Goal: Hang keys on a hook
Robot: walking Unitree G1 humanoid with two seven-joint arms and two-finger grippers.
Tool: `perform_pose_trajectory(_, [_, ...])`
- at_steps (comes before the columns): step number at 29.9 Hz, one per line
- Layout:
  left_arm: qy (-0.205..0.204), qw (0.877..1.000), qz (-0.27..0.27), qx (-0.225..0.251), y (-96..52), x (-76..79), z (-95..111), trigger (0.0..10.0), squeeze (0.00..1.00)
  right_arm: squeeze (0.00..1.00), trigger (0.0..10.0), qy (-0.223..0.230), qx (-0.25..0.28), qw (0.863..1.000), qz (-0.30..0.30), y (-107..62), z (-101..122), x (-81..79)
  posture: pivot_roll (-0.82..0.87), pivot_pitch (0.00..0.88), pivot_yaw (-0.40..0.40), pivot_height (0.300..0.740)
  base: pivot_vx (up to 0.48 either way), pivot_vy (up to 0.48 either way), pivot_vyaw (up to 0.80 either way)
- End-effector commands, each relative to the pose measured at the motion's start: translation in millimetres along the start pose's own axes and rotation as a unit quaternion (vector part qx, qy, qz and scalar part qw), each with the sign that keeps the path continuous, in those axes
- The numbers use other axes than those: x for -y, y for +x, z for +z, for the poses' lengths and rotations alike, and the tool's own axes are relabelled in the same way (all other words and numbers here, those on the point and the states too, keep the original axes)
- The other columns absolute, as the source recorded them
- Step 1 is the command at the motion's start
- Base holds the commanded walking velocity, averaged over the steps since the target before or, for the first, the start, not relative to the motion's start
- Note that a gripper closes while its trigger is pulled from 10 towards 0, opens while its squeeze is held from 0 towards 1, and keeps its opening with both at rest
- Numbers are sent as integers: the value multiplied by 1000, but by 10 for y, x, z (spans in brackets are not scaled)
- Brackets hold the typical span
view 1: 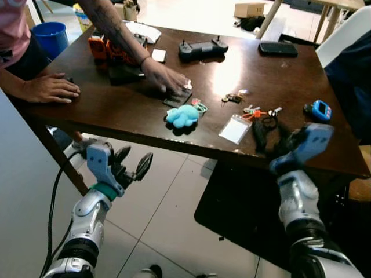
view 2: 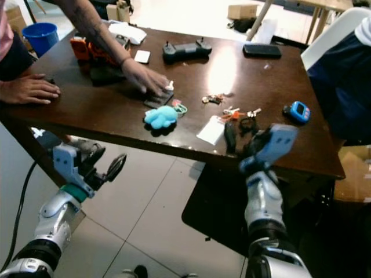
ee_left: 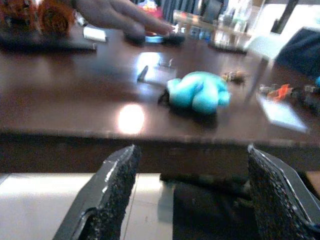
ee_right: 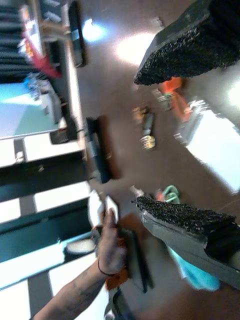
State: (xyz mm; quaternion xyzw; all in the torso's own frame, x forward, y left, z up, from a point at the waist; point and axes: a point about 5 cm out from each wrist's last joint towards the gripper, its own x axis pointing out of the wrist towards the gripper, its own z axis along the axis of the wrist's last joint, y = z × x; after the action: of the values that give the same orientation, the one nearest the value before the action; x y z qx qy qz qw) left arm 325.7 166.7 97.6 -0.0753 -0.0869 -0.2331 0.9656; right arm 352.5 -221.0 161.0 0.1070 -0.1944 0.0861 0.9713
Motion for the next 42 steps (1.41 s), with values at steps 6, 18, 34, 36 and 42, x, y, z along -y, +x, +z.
perform_pose_trajectory(6, [27,995,88,44,110,-92,220,10000,0,0,10000,-92,-39,995,-3,-149,-75,62,-13,87,63,740,0,0,0])
perform_pose_trajectory(18, [35,996,70,41,-18,37,142,10000,0,0,10000,-141,-59,987,-50,-196,-24,205,-19,93,58,740,113,0,0])
perform_pose_trajectory(34, [39,997,54,24,-33,161,84,10000,0,0,10000,-165,-53,983,-56,-142,106,252,-28,95,46,740,304,0,-567])
perform_pose_trajectory(36, [38,998,53,22,-43,169,72,10000,0,0,10000,-167,-52,983,-54,-143,117,252,-28,96,45,740,304,0,0])
perform_pose_trajectory(42, [37,998,52,21,-47,187,69,10000,0,0,10000,-176,-50,982,-50,-134,153,261,-25,95,44,740,304,0,0])
